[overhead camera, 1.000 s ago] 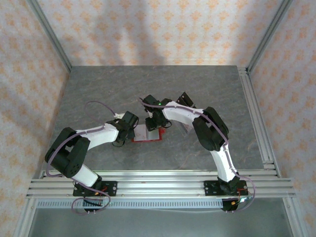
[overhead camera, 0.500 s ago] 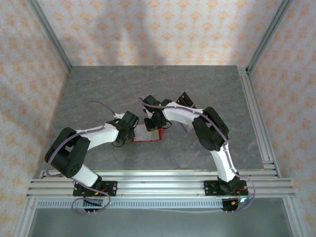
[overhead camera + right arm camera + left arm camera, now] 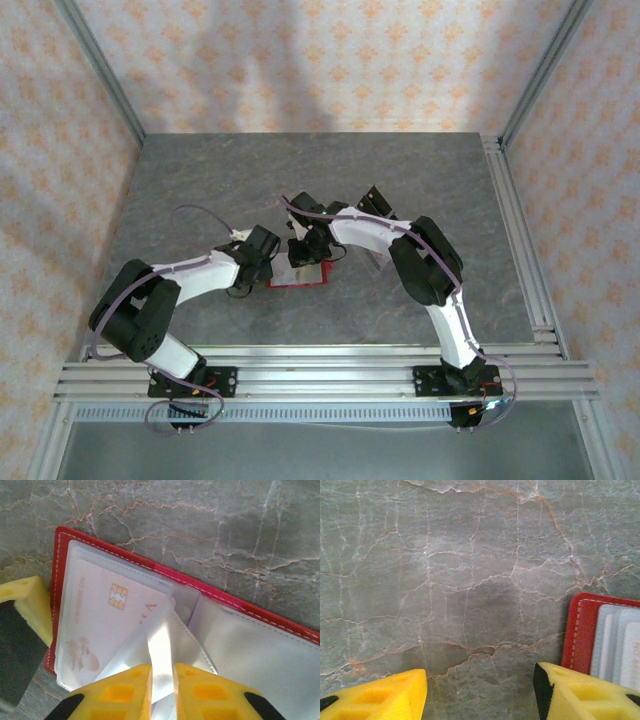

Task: Put the credit cards into the card holder
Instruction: Flip over the card slot in the card holder.

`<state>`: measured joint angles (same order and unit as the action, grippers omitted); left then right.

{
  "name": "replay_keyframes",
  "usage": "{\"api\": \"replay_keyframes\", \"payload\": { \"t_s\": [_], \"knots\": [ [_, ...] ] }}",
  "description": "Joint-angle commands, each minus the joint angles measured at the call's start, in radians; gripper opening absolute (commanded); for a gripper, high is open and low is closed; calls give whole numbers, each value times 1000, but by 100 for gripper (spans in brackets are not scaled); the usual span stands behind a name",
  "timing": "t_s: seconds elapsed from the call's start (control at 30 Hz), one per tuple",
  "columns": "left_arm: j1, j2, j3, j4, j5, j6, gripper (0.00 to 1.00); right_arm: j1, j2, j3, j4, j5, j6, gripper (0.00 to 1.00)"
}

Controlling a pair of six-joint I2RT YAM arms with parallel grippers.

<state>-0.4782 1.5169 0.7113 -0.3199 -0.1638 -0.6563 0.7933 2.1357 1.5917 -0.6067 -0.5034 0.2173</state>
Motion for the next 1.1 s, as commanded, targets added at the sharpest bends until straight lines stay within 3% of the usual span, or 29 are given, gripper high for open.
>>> {"api": "replay_keyframes", "payload": {
  "t_s": [0.0,0.37,1.07],
  "knots": [
    [-7,-91,-14,-47,-25,9,60,4,16,-1,13,-14,17,18],
    [-72,-270,-58,-36,127,44,60,4,29,11,19,-15,19,18],
    [-155,-112,-58,64,104,54,60,4,41,40,10,-12,22,18]
  ]
}}
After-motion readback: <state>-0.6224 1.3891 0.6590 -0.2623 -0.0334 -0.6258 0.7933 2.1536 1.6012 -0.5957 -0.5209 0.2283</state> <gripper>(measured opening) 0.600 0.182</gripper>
